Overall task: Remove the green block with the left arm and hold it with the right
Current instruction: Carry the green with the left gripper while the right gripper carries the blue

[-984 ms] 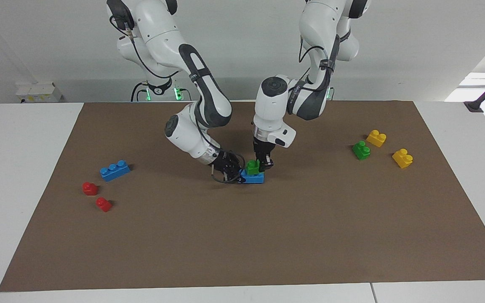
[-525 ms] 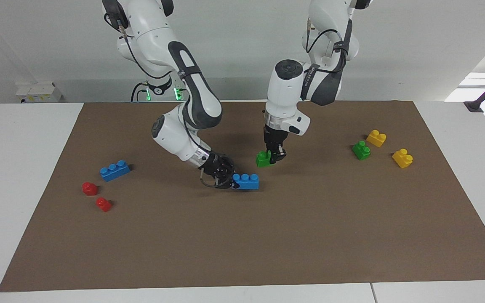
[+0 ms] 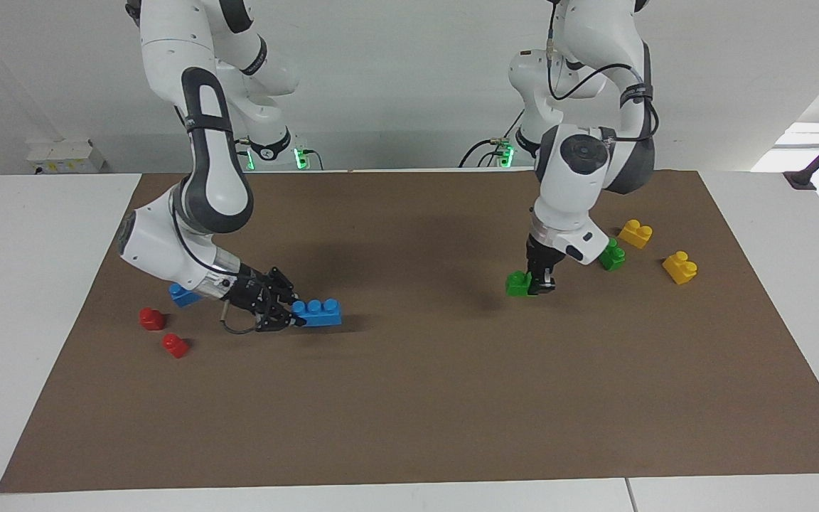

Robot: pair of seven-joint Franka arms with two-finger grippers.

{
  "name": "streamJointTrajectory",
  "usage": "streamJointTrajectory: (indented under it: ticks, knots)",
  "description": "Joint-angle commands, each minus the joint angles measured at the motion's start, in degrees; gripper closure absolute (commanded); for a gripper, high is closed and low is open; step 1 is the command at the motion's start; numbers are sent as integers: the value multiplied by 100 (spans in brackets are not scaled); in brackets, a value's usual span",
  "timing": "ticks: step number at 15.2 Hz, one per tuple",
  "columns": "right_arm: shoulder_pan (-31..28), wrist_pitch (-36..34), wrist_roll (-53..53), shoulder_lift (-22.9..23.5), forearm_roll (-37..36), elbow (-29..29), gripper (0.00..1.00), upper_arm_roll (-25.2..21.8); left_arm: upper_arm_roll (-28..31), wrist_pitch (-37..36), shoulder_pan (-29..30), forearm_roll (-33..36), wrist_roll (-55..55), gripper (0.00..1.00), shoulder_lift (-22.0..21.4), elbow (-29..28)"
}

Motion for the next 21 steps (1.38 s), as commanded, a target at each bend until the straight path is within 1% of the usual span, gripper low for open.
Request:
streamJointTrajectory:
  ticks: [1,5,7,9,11,12,15,18,21]
  knots:
    - [-350,-223,-411,15,-156,15,100,79,-64,-8,485,-50,1151,100,-241,-281]
    - [-938,-627,-772,15,-664,41,100,97,-64,141,1145,-68,2848,100,-286,-458]
    - [-1132,-681,-887,76,-770,102,100,88,-64,456,1347,-68,3280,100,-259,-650]
    - [-1282,-707,-896,138,-823,164,100,97,-64,965,1489,-68,3457,100,-224,-914]
    - [-1335,-847,-1001,287,-850,356,100,97,-64,1239,1568,-68,3650,100,-84,-1029]
    - [-1379,-865,-1045,374,-850,453,100,97,-64,1292,1655,-68,3712,100,-14,-1029]
    - [-1467,-796,-1291,586,-850,533,100,97,-56,1564,1674,-68,3827,100,197,-1029]
    - [-1529,-760,-1370,648,-859,542,100,88,-64,1723,1779,-68,3844,100,329,-1003]
    - [-1538,-638,-1458,656,-850,437,100,88,-56,1793,1849,-68,4169,100,426,-959]
